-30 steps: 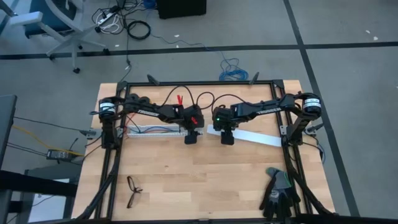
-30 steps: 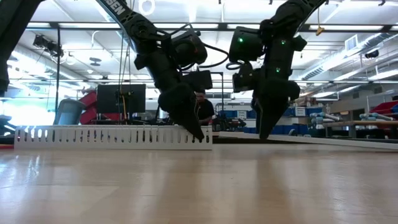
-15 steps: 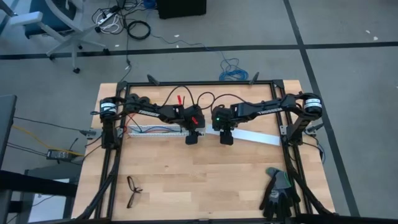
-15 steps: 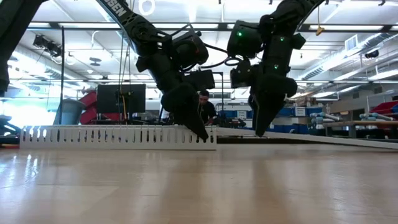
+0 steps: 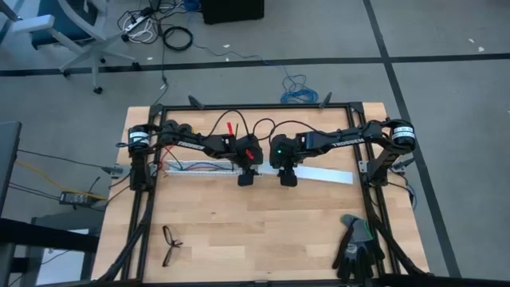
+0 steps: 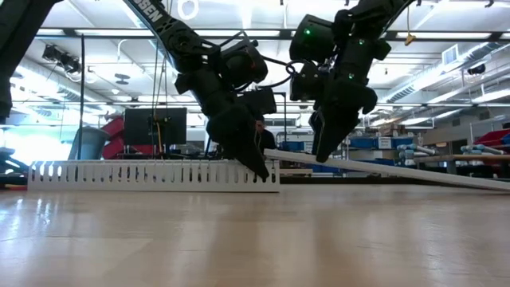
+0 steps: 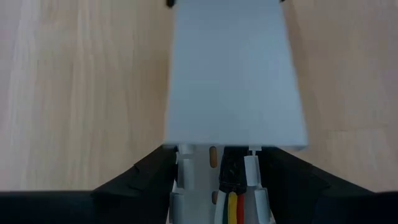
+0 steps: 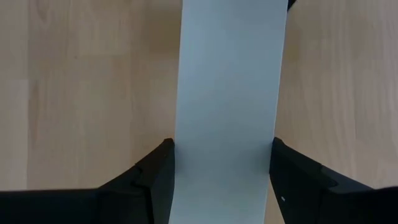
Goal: Ziptie cables
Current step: Close the white cable duct
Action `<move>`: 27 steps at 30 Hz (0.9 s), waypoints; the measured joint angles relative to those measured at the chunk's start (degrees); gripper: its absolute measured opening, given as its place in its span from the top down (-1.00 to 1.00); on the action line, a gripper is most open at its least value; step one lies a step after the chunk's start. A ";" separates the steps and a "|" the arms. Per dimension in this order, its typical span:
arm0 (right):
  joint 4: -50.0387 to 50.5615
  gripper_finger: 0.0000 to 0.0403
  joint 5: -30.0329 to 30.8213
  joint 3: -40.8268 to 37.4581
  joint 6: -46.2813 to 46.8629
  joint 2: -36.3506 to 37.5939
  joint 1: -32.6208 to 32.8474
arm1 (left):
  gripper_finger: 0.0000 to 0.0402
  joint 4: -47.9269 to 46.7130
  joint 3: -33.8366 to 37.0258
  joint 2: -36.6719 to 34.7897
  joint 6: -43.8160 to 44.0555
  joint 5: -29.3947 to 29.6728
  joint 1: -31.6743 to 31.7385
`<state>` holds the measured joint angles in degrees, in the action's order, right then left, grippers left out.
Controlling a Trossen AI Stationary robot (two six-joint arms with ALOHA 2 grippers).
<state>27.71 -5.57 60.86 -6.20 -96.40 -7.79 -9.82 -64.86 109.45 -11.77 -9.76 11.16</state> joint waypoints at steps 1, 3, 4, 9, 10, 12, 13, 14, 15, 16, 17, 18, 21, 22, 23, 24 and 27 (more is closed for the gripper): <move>-0.08 -0.05 0.00 0.00 0.01 0.00 -0.03 | -0.09 0.01 0.00 0.02 0.00 -0.22 -0.02; 0.03 -0.05 -0.01 0.00 -0.03 0.00 -0.04 | -0.09 0.04 0.00 0.02 0.00 -0.29 -0.04; -0.05 -0.05 -0.01 0.00 -0.14 0.00 -0.07 | -0.09 0.04 0.00 0.02 0.00 -0.39 -0.02; 0.17 -0.06 -0.08 0.00 -1.30 0.00 -0.07 | -0.09 0.10 0.00 0.01 0.02 -0.38 -0.02; 0.17 -0.08 -0.08 0.00 -1.47 -0.02 -0.05 | -0.09 0.10 0.00 0.02 0.02 -0.39 -0.02; 0.16 -0.12 -0.08 0.00 -1.56 -0.07 -0.04 | -0.09 0.12 0.00 0.00 0.04 -0.37 -0.02; -0.12 -0.14 -0.06 0.01 -1.60 -0.47 -0.07 | -0.09 0.12 0.00 0.00 0.02 -0.41 -0.02; -0.48 -0.16 -0.05 0.04 -1.60 -0.84 -0.07 | -0.09 0.12 -0.02 0.00 0.06 -0.50 -0.02; -0.27 -0.19 -0.05 0.02 -1.60 -1.02 -0.12 | -0.09 0.14 -0.02 0.00 0.14 -0.66 -0.02; 0.05 -0.21 -0.05 -0.02 -1.62 -1.20 -0.20 | -0.09 0.14 -0.02 0.00 0.21 -0.87 -0.02; -0.50 -0.23 -0.08 0.02 -1.58 -1.55 -0.22 | -0.09 0.17 -0.03 0.00 0.22 -1.01 -0.02; -0.90 -0.25 -0.13 0.09 -1.46 -1.97 -0.24 | -0.09 0.17 -0.04 0.00 0.22 -1.07 -0.02; -1.38 -0.28 -0.38 0.01 -1.46 -2.63 -0.24 | -0.09 0.12 -0.04 0.00 0.24 -1.28 -0.02; -1.70 -0.29 -0.74 0.02 -1.42 -2.73 -0.24 | -0.09 0.12 -0.04 0.00 0.24 -1.26 -0.02; -1.26 -0.30 -1.29 0.02 -1.45 -2.73 -0.24 | -0.09 0.12 -0.04 0.00 0.24 -1.28 -0.02; -1.23 -0.30 -1.84 0.02 -1.46 -2.71 -0.24 | -0.09 0.10 -0.04 0.00 0.24 -1.29 -0.02; -1.29 -0.30 -2.42 0.02 -1.49 -2.71 -0.24 | -0.09 0.04 -0.07 0.00 0.24 -1.29 -0.02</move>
<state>26.42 -7.99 60.88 -7.68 -99.11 -8.03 -9.78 -64.93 109.45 -11.53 -11.06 11.14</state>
